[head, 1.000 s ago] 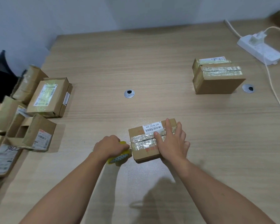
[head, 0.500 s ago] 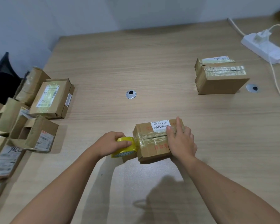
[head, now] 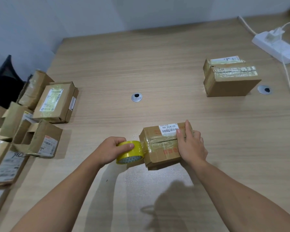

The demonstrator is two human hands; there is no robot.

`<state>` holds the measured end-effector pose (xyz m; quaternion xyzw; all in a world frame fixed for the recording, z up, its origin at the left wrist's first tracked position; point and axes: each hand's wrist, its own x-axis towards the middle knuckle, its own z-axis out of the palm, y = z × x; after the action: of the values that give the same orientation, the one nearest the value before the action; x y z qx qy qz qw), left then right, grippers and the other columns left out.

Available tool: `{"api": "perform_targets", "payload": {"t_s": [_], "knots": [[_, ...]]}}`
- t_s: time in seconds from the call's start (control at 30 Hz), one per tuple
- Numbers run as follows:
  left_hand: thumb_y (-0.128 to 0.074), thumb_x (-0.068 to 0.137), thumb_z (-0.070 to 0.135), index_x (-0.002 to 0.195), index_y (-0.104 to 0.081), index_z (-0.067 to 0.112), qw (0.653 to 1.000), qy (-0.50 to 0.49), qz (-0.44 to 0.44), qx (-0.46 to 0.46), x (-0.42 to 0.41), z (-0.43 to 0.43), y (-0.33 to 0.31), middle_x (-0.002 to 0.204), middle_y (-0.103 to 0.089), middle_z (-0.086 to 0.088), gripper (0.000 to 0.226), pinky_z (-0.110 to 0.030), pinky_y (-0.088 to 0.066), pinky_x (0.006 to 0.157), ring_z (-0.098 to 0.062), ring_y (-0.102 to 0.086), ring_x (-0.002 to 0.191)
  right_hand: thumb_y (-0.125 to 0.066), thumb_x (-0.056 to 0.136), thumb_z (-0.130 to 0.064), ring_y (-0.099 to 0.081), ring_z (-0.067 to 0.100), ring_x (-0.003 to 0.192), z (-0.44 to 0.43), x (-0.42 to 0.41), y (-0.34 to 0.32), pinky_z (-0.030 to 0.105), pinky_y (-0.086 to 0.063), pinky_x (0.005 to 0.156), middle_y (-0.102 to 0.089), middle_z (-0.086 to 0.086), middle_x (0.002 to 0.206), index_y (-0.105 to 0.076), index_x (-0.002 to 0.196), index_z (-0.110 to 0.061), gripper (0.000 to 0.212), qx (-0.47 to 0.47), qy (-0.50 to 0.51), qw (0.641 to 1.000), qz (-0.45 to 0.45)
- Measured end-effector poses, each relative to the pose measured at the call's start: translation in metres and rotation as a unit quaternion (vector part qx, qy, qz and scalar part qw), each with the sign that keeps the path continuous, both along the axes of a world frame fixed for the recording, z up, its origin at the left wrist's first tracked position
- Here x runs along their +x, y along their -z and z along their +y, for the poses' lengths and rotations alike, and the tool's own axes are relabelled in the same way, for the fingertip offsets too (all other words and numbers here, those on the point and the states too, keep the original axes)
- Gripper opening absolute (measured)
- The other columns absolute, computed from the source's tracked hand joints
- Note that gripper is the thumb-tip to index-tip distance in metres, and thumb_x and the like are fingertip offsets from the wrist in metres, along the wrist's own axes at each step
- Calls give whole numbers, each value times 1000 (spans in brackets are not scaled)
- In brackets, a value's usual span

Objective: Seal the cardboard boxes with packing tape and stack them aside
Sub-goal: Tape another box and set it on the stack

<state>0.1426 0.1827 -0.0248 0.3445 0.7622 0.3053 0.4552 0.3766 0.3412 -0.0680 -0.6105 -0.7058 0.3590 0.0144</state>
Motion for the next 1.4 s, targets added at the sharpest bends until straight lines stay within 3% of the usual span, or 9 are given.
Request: {"api": "perform_targets", "payload": {"t_s": [0.2,0.37,0.6,0.73,0.83,0.97,1.1,1.23,1.4], "knots": [[-74,87,42,65,-64,11,994,24,93,-51,-4,-1,7,56,-54,5,40,-27,-40,57,-7,-51,54,-16,98,-67,-36,24,133,-7,-6,1,50,-34,106,-31,5,150,2,157,-47,64,19,-22,999,-20],[-70,65,63,63,-61,15,1000,-10,-1,-5,4,-2,-9,60,-49,1,48,-29,-35,61,-12,-48,60,-16,99,-66,-36,24,136,2,1,-2,50,-32,107,-33,3,151,-2,157,-50,62,-12,-4,1000,6],[-59,86,49,59,-57,23,987,13,-129,92,13,4,-29,65,-44,10,38,-28,-35,68,-9,-43,66,-14,102,-64,-45,22,128,21,14,-4,45,-34,101,-40,-1,144,-8,156,-53,55,-77,19,995,68],[-75,69,70,85,-61,-10,978,-7,-176,116,15,10,-23,81,-54,-13,82,-38,-42,81,-23,-53,82,-17,104,-60,-45,26,128,31,19,-2,42,-33,100,-38,2,147,-11,157,-51,53,-111,40,988,104],[-85,53,71,106,-71,1,963,-63,-241,107,31,18,-22,104,-67,-18,89,-39,-53,86,-30,-65,96,-21,107,-54,-41,16,107,33,21,-6,25,-34,82,-38,1,144,-14,158,-47,52,-134,65,976,158],[-96,38,59,104,-74,4,929,-130,-321,128,38,33,-27,105,-72,-20,89,-38,-60,79,-30,-72,92,-21,109,-49,-38,8,101,27,20,-8,5,-34,54,-34,-3,130,-15,159,-41,51,-154,87,963,204],[-99,28,53,93,-79,5,921,-145,-338,130,25,37,-41,100,-73,-18,83,-39,-62,74,-29,-73,87,-22,108,-50,-40,4,105,19,10,1,9,-31,65,-37,-3,138,-18,158,-43,51,-163,96,953,238],[-99,27,53,92,-80,8,929,-123,-326,121,16,41,-53,101,-72,-19,81,-41,-60,75,-30,-72,87,-29,107,-52,-42,17,126,9,-6,11,35,-41,103,-34,-1,149,-26,156,-43,50,-158,125,942,269],[-98,28,57,93,-77,5,938,-125,-293,135,13,50,-63,98,-71,-21,86,-40,-60,76,-31,-71,84,-33,107,-44,-33,30,130,7,-15,3,44,-29,113,-38,9,140,-31,157,-29,52,13,50,991,121]]}}
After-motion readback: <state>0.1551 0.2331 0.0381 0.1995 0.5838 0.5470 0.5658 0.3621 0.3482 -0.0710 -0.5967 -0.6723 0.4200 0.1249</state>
